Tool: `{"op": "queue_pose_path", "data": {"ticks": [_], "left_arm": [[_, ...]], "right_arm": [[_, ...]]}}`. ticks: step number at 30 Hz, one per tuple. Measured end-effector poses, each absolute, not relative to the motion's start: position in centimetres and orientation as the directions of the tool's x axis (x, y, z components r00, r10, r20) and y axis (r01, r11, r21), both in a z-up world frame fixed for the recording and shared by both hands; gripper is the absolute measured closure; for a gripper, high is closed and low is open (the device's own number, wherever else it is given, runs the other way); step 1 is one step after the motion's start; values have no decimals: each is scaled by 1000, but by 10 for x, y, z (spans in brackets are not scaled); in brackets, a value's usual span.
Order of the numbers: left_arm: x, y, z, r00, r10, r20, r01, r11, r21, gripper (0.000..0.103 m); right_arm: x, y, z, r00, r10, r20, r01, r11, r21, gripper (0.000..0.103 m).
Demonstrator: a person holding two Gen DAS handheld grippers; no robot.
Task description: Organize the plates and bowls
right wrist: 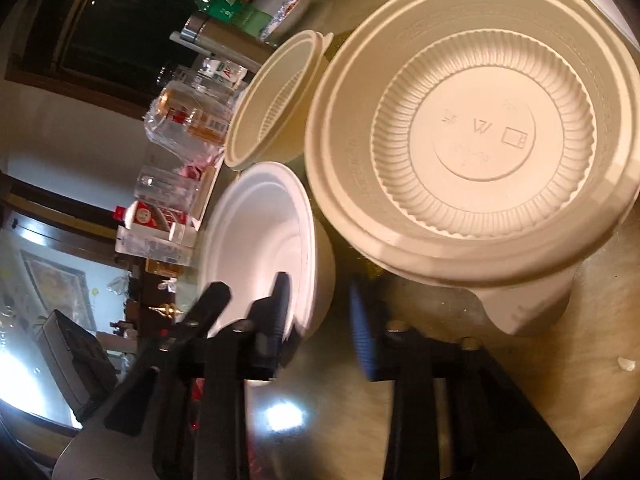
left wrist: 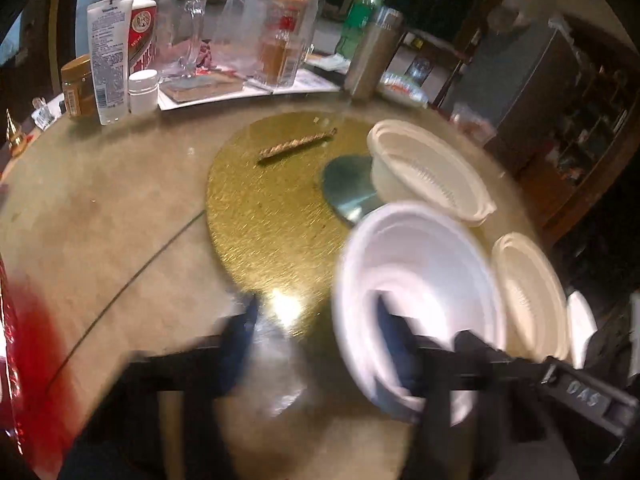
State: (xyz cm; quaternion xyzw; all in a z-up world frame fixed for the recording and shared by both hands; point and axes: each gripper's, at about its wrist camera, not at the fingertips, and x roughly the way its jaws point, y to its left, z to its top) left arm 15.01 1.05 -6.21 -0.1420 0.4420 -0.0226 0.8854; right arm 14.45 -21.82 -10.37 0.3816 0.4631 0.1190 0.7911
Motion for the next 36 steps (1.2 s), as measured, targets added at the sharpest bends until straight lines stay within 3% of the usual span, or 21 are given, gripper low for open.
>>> {"op": "queue_pose_path", "data": {"ticks": [5,36], "left_arm": [[145,0,-65,600,-169,-782,-35,971,-236,90],[131,-2,-54,671,-140,-728,-12,980,-199,91]], "right_arm": [[140,-207,-92,566,510,-647,107,733,672,89],[129,-200,-81,604,489,-629,45,767,640,91]]}}
